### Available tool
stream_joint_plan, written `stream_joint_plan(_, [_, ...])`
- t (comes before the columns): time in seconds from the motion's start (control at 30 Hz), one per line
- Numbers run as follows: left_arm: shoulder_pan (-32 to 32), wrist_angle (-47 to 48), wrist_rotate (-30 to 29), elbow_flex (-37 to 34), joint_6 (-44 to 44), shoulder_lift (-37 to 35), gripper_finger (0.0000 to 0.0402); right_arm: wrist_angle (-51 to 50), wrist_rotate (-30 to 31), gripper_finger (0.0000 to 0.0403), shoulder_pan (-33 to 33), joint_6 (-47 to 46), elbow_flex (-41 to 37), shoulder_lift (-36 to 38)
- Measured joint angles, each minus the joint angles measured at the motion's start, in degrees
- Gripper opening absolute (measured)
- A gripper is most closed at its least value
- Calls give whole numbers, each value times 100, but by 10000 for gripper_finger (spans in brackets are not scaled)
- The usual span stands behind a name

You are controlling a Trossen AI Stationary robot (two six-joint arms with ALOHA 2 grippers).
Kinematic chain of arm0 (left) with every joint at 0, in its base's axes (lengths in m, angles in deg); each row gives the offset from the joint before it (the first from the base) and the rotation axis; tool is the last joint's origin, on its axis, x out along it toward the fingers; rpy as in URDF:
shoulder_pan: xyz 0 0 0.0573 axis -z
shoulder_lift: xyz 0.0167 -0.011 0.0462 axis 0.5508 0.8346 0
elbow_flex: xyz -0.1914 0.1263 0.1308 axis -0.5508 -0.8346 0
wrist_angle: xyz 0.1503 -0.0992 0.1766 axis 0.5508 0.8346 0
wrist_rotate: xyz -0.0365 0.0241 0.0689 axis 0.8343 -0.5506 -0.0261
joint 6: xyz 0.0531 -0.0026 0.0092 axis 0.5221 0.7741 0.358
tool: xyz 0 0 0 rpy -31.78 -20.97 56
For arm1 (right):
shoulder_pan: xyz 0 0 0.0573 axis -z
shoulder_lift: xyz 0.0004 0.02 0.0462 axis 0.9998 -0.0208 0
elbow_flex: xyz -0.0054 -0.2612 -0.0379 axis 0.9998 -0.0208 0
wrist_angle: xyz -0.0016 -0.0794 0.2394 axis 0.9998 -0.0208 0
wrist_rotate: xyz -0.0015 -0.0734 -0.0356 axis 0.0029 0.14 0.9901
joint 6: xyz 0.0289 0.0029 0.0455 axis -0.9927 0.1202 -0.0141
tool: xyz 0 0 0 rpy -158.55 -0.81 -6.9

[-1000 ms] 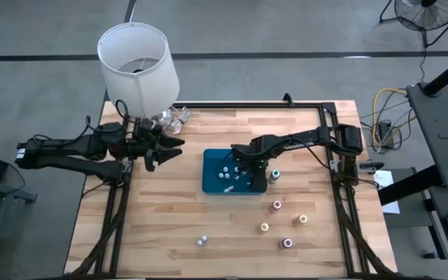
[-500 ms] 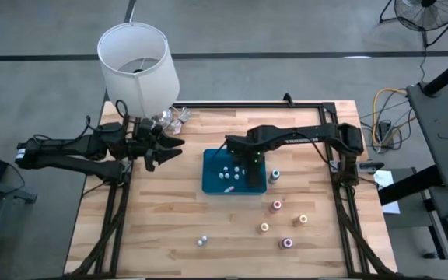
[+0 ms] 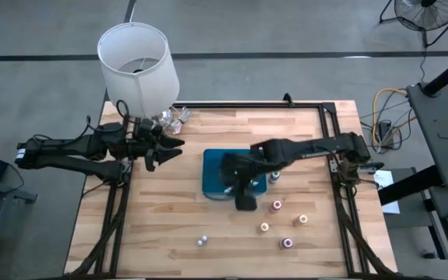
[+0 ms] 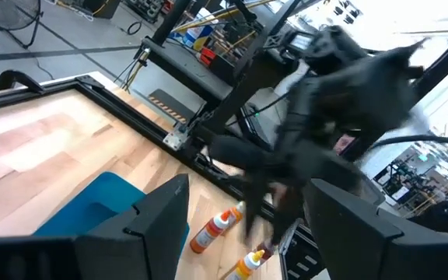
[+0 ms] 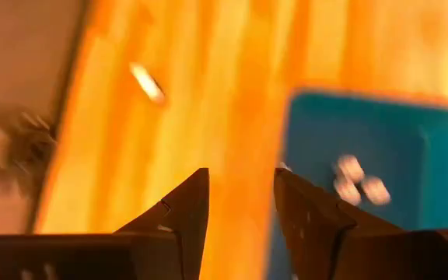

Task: Pick & Place food coloring
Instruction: Put the small black food coloring bottle into the blue bin

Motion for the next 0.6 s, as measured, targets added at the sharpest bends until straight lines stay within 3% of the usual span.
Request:
stream_joint_plan(0.2, [20, 14, 528, 0, 134, 60, 192, 1283, -2, 134, -433, -575, -150, 0])
stream_joint_plan(0.5, [28, -122, 696, 0, 249, -33, 31, 1927, -209, 140, -777, -823, -728, -41])
stream_joint_plan(0.6, [28, -146, 707, 0, 318, -93, 6, 1946, -442, 146, -834, -861, -650, -181])
